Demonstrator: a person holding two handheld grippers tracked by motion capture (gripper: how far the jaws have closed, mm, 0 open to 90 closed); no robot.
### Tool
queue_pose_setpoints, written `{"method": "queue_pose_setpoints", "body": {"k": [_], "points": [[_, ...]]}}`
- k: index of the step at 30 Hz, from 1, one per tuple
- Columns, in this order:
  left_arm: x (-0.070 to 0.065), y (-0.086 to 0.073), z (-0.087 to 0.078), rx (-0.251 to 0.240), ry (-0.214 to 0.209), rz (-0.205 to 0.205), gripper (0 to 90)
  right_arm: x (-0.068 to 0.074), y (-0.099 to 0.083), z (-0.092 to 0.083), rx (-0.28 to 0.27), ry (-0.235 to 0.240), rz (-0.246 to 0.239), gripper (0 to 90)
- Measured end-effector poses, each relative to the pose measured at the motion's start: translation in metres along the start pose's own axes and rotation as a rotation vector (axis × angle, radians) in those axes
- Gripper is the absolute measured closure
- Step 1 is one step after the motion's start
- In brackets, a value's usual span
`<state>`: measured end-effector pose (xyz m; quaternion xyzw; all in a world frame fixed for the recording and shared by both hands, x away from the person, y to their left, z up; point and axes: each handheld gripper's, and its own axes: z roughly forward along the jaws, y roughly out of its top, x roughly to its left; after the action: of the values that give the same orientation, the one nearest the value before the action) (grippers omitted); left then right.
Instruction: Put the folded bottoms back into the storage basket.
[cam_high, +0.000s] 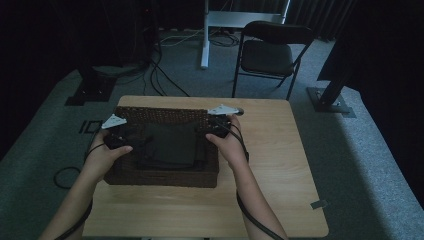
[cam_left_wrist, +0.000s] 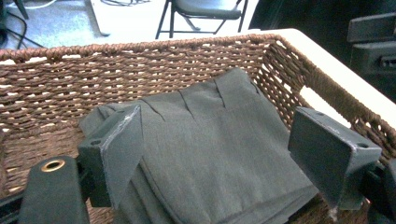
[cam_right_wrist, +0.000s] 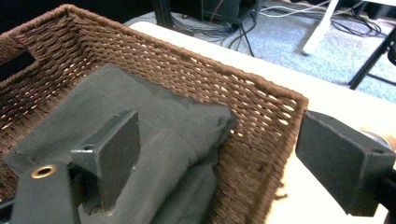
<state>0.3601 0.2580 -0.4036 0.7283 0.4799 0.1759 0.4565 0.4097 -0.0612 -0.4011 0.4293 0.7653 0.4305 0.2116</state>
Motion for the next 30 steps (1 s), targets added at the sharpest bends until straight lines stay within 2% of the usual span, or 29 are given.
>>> {"method": "queue_pose_setpoints", "body": {"k": [6,11,14,17,19,24,25,26,27,30], "points": [[-0.003,-0.004,-0.009,-0.018,0.017,0.011,19.2,-0.010,-0.008,-0.011,-0.010,-0.015,-0.010,13.6],[-0.003,-0.009,-0.021,-0.043,0.025,0.000,19.2,-0.019,-0.016,-0.020,-0.017,-0.036,-0.010,13.4],[-0.002,-0.012,-0.026,-0.040,0.054,-0.014,19.2,-0.023,-0.021,-0.023,-0.023,-0.065,-0.025,13.4],[-0.003,-0.016,-0.031,-0.042,0.055,-0.011,19.2,-0.027,-0.028,-0.027,-0.027,-0.048,-0.011,13.6],[-0.003,-0.017,-0.033,-0.049,0.052,-0.014,19.2,-0.029,-0.032,-0.029,-0.021,-0.054,-0.025,13.7],[-0.006,-0.027,-0.041,-0.048,0.058,-0.006,19.2,-0.038,-0.042,-0.036,-0.032,-0.081,0.014,13.5],[-0.005,-0.030,-0.042,-0.036,0.077,-0.006,19.2,-0.041,-0.044,-0.036,-0.028,-0.085,0.016,13.3],[-0.005,-0.030,-0.042,-0.036,0.077,-0.006,19.2,-0.043,-0.046,-0.037,-0.031,-0.093,0.026,13.4],[-0.006,-0.031,-0.043,-0.049,0.074,-0.016,19.2,-0.045,-0.049,-0.038,-0.031,-0.103,0.026,13.5],[-0.006,-0.034,-0.044,-0.049,0.074,-0.010,19.2,-0.047,-0.053,-0.040,-0.031,-0.105,0.030,13.6]]}}
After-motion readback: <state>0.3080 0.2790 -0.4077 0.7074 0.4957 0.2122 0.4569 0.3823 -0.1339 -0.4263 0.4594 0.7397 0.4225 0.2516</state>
